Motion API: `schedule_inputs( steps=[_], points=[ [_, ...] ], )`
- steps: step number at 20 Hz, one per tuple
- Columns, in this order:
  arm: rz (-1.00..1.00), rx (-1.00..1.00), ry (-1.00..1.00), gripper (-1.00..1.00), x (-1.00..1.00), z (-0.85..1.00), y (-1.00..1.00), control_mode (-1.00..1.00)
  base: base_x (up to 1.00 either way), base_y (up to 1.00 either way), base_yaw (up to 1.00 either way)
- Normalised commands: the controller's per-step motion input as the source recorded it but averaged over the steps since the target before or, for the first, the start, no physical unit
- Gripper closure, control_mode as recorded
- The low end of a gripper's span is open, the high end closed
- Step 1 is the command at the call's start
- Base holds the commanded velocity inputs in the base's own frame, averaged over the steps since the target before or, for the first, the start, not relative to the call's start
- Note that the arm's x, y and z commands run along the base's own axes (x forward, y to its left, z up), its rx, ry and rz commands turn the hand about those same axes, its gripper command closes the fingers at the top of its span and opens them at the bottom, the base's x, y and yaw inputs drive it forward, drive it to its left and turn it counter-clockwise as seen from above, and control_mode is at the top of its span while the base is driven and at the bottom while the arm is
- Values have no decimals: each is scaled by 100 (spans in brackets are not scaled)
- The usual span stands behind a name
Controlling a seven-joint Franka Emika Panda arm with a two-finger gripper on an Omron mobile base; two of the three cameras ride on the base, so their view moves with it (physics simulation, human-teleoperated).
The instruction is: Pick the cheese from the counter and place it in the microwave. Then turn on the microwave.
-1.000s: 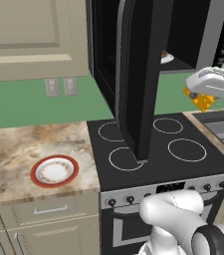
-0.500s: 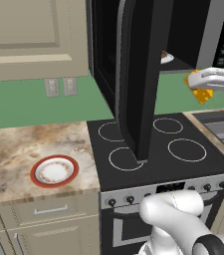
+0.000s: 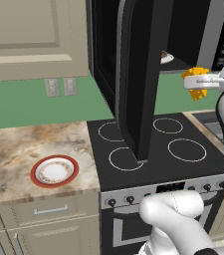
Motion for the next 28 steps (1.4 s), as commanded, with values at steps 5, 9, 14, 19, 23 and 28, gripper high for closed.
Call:
schedule_inputs(
  steps=[5, 9, 14, 19, 23, 28],
  points=[
    [-3, 0, 0, 100, 18, 33, -1, -100, 0, 0, 0],
    [-2, 0, 0, 100, 15, 31, -2, -100, 0, 0, 0],
    [-1, 0, 0, 100, 13, 25, -11, -100, 0, 0, 0],
    [0, -1, -5, 100, 19, 4, -9, -100, 0, 0, 0],
    [0, 0, -6, 100, 25, 0, -3, -100, 0, 0, 0],
    [0, 0, -8, 100, 27, 0, 0, -100, 0, 0, 0]
  ],
)
